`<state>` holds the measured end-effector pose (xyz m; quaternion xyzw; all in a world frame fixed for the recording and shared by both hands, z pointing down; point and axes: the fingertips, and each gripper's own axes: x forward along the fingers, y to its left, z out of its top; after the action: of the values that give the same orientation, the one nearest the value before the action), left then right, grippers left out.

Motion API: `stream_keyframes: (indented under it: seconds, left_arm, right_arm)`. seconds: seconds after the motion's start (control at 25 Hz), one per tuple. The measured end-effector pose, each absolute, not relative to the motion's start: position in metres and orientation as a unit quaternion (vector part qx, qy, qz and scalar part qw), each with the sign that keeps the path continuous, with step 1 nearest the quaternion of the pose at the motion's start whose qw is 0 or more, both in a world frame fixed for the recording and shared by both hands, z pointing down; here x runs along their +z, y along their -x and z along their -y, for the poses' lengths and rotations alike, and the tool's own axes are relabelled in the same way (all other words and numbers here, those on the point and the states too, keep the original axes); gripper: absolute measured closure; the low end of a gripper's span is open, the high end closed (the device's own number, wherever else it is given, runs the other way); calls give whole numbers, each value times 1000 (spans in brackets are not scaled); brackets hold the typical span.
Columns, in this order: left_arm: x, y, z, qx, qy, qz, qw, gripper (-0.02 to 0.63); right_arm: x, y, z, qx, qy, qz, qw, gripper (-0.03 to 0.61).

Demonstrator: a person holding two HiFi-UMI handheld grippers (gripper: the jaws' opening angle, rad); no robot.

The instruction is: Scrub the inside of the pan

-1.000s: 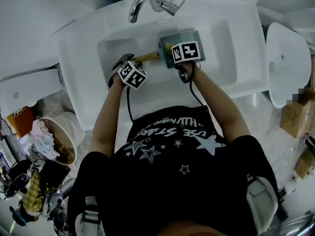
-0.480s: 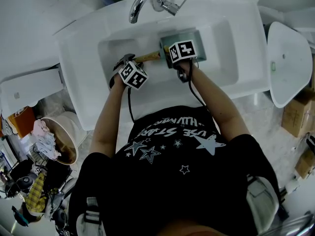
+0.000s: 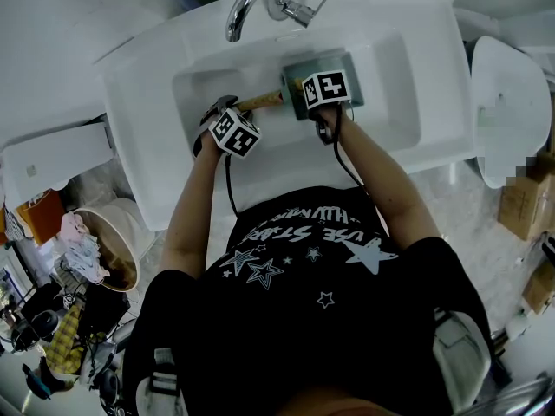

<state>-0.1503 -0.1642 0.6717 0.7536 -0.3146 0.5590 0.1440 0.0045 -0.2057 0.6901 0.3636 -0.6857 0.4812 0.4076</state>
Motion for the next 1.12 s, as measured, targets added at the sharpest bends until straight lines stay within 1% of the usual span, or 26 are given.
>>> stream_keyframes:
  seconds: [0.4, 0.88, 1.12]
  left_arm:
    - [672, 150, 164, 559, -753, 316, 143, 411]
    - [673, 150, 165, 560, -753, 316, 142, 411]
    - [672, 151, 165, 560, -752, 316, 141, 411]
  right_arm:
    - [689, -45, 221, 463, -400, 672, 417, 434]
    - [687, -84, 233, 376, -437, 657, 486, 433]
    - [685, -94, 237, 358, -451, 647, 500, 428]
